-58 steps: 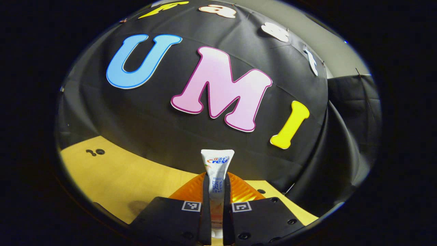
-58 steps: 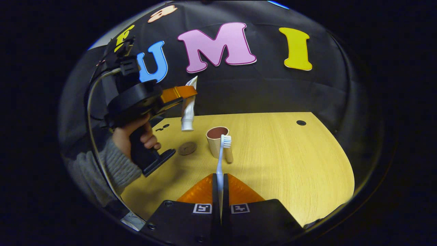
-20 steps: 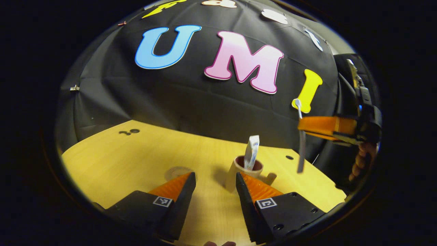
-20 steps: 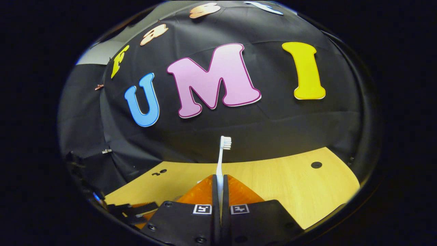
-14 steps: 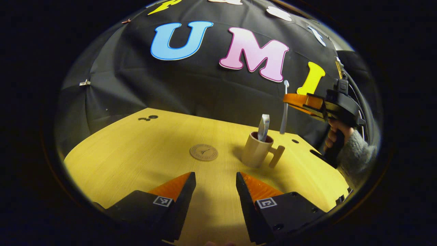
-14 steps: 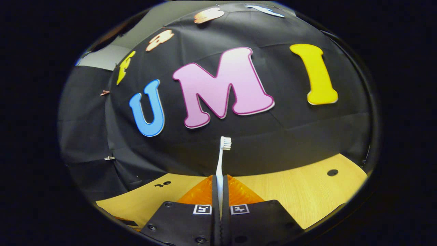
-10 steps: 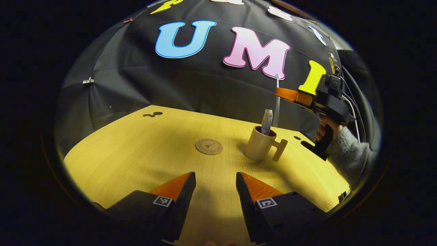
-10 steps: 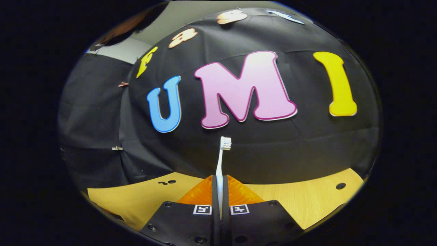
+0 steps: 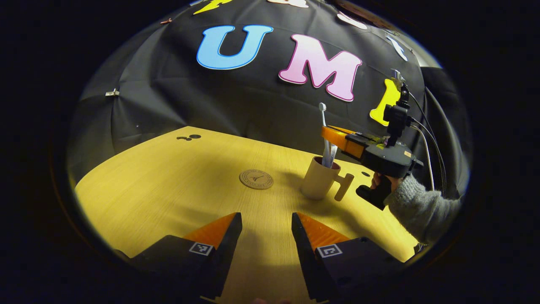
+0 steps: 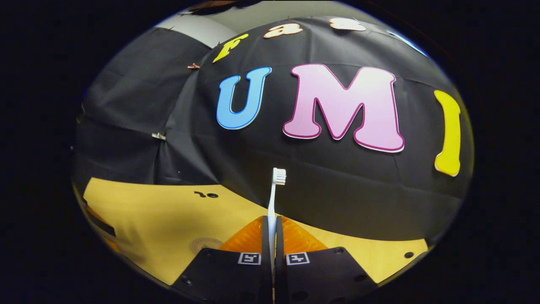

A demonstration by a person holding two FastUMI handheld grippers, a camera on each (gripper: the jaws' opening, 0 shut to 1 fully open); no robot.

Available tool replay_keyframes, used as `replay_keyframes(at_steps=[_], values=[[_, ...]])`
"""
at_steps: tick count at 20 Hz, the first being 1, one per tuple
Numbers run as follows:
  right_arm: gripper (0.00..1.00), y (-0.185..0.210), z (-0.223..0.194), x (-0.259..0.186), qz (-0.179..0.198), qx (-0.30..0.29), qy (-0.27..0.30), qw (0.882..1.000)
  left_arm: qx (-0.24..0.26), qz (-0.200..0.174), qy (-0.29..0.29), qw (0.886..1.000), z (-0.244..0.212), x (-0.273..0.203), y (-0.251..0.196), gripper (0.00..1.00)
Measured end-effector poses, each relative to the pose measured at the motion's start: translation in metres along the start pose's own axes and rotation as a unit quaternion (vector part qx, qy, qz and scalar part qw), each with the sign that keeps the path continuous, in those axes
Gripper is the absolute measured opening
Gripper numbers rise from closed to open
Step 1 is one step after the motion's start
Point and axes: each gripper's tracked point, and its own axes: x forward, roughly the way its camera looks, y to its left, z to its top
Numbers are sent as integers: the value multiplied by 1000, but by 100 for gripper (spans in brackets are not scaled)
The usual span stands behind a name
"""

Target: Put the toothbrush and toothpaste on the desktop into the cup, then pick up the cup and place it on the coaster on the desktop.

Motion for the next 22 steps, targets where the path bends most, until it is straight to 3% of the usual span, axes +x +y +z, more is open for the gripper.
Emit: replay_keyframes(at_steps=[8, 13, 17, 22], values=[[17, -9, 0, -2, -13, -23, 2, 1000, -6, 6, -1, 1000, 1, 3, 4, 75], [21, -26, 22, -26, -18, -34, 13, 999, -7, 7, -3, 1000, 4, 3, 7, 75], [25, -22, 13, -61, 48, 0, 103, 994, 4, 7, -4, 1000, 11, 1, 11, 75], [32, -31, -14, -98, 69, 66, 254, 963, 8, 3, 3, 1000, 21, -4, 23, 75]])
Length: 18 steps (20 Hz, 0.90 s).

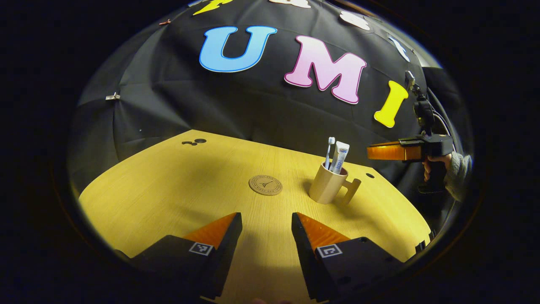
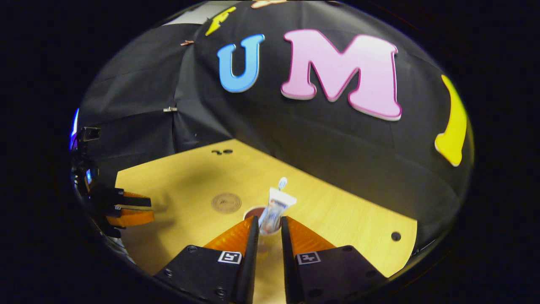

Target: Put the toothbrush and toothpaste on the desktop into the cup, then pick up the cup and place it on the coaster on the desktop.

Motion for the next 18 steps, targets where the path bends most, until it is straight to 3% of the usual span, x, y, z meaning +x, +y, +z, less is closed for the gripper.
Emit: replay_keyframes(at_steps=[4, 6, 8, 18], values=[[36, 1, -43, -4, 5, 12, 120, 993, 19, -13, 10, 1000, 5, -12, 6, 75], [41, 3, -64, 1, 13, 24, 174, 984, 31, -19, 13, 999, 7, -20, 10, 75], [41, 10, -83, 9, 26, 30, 219, 975, 38, -24, 17, 999, 7, -27, 15, 74], [41, 23, -119, 77, 38, -18, 310, 950, 2, 0, 22, 1000, 1, -42, 53, 75]])
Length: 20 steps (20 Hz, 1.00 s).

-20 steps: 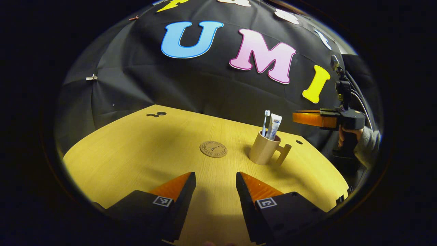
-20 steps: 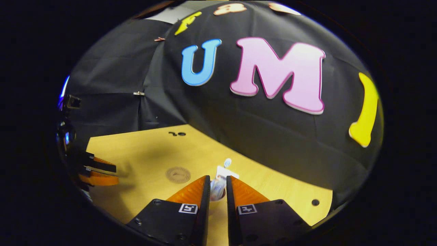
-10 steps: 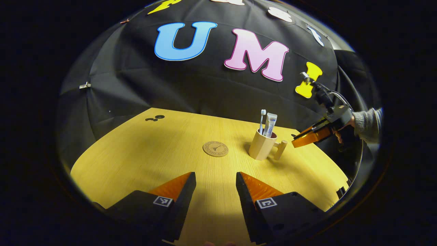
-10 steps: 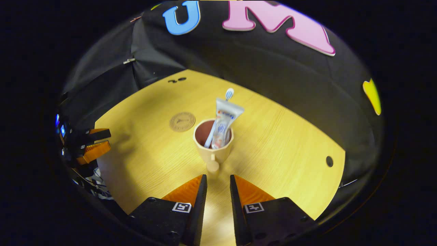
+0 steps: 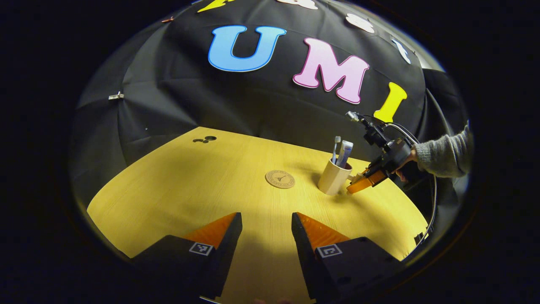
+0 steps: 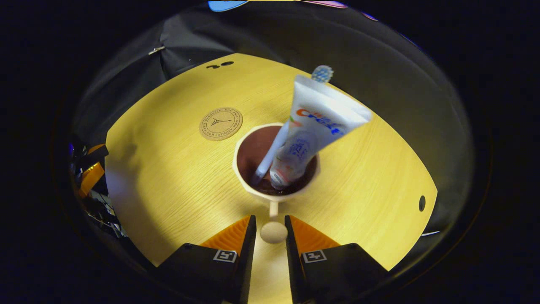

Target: Put the toothbrush and toothpaste on the desktop into the cup, then pick up the cup and place it on the coaster on the desktop.

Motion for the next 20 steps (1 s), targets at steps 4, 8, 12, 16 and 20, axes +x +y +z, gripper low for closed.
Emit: replay_keyframes(at_steps=[4, 8, 12, 16, 20], values=[[41, 0, 4, 18, 0, 1, 26, 1000, -15, 15, 2, 1000, -3, -2, 16, 75], [41, -2, 2, 27, -2, -3, 47, 999, -26, 23, 1, 999, -6, -2, 25, 75], [33, -1, 1, 30, 1, 18, 57, 998, -27, 26, 0, 999, -5, -2, 29, 74], [32, 0, 7, 25, -4, 9, 45, 999, -26, 25, 1, 999, -6, -3, 27, 74], [31, 12, 30, 15, 7, 19, 18, 1000, -27, 28, -3, 999, -4, -6, 27, 75]])
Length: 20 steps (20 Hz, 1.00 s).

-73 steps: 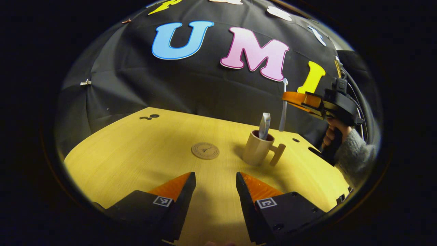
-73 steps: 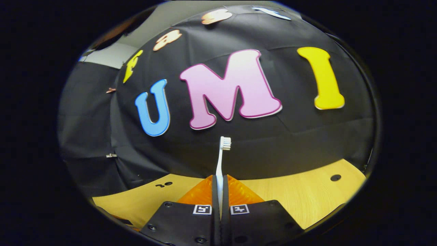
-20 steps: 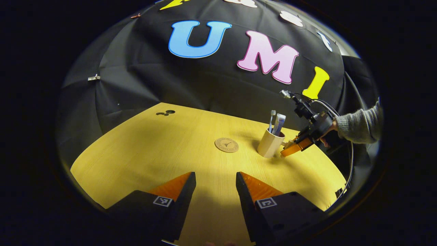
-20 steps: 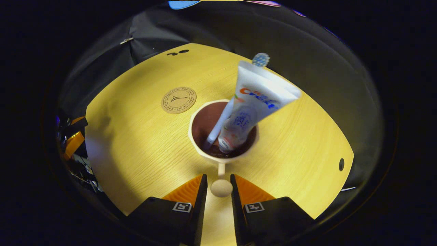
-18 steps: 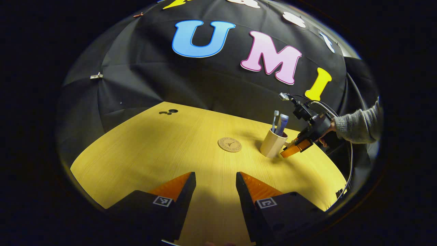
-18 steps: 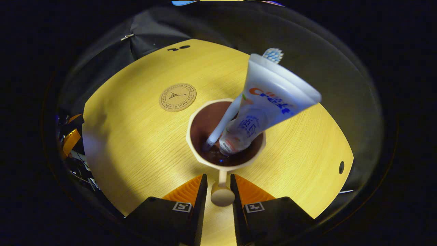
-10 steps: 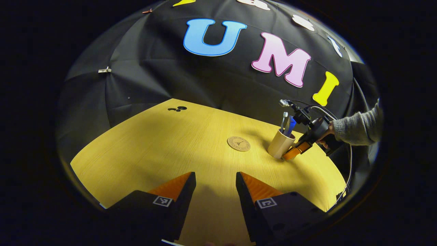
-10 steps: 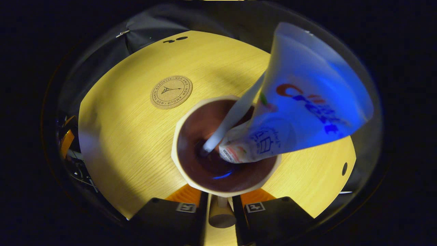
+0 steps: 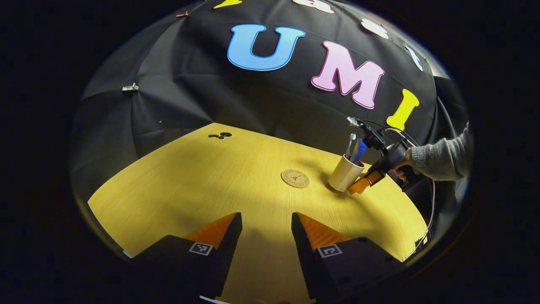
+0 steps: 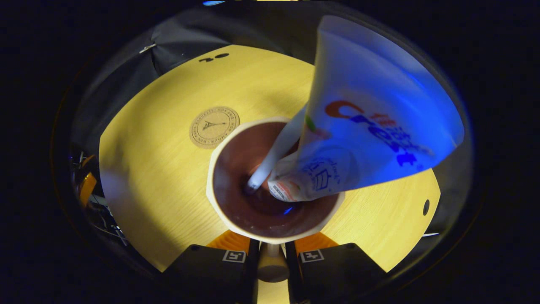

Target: Put the toothbrush and toothpaste on the desktop into the cup, then pick up the cup and place it on the coaster on the desktop.

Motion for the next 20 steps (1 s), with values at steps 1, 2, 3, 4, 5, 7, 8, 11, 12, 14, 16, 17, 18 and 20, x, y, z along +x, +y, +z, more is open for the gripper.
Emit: replay_keyframes(at_steps=[1, 2, 3, 4, 5, 7, 8, 11, 12, 14, 16, 17, 18, 20], values=[[31, 4, 6, -2, 2, -5, -3, 1000, -2, -1, -3, 1000, 1, -1, 0, 74], [31, 9, 14, -2, 5, -9, -8, 1000, -6, -2, -6, 1000, 2, -3, -1, 75], [31, 16, 20, -2, 10, -11, -10, 1000, -10, -1, -8, 1000, 4, -6, 1, 75], [31, 22, 28, 0, 15, -16, -13, 1000, -13, 2, -11, 1000, 6, -8, 4, 75], [31, 27, 36, 1, 17, -22, -17, 999, -16, 6, -14, 1000, 6, -9, 7, 75], [27, 40, 52, 5, 26, -28, -21, 999, -21, 17, -17, 999, 8, -12, 14, 75], [31, 45, 59, 8, 28, -33, -23, 999, -22, 23, -19, 999, 9, -15, 19, 75], [31, 60, 75, 18, 37, -43, -23, 998, -27, 36, -26, 999, 10, -19, 28, 75], [31, 64, 78, 21, 39, -44, -21, 998, -29, 40, -27, 998, 11, -20, 31, 75], [31, 71, 84, 26, 42, -50, -18, 998, -34, 45, -28, 998, 9, -22, 35, 75], [31, 78, 87, 33, 46, -58, -14, 997, -37, 50, -28, 998, 9, -21, 40, 75], [31, 81, 88, 38, 48, -61, -13, 997, -39, 52, -28, 997, 9, -21, 43, 75], [31, 84, 89, 40, 49, -64, -11, 997, -41, 54, -28, 997, 9, -21, 44, 75], [31, 87, 93, 43, 48, -73, -9, 996, -43, 57, -28, 997, 8, -22, 46, 75]])
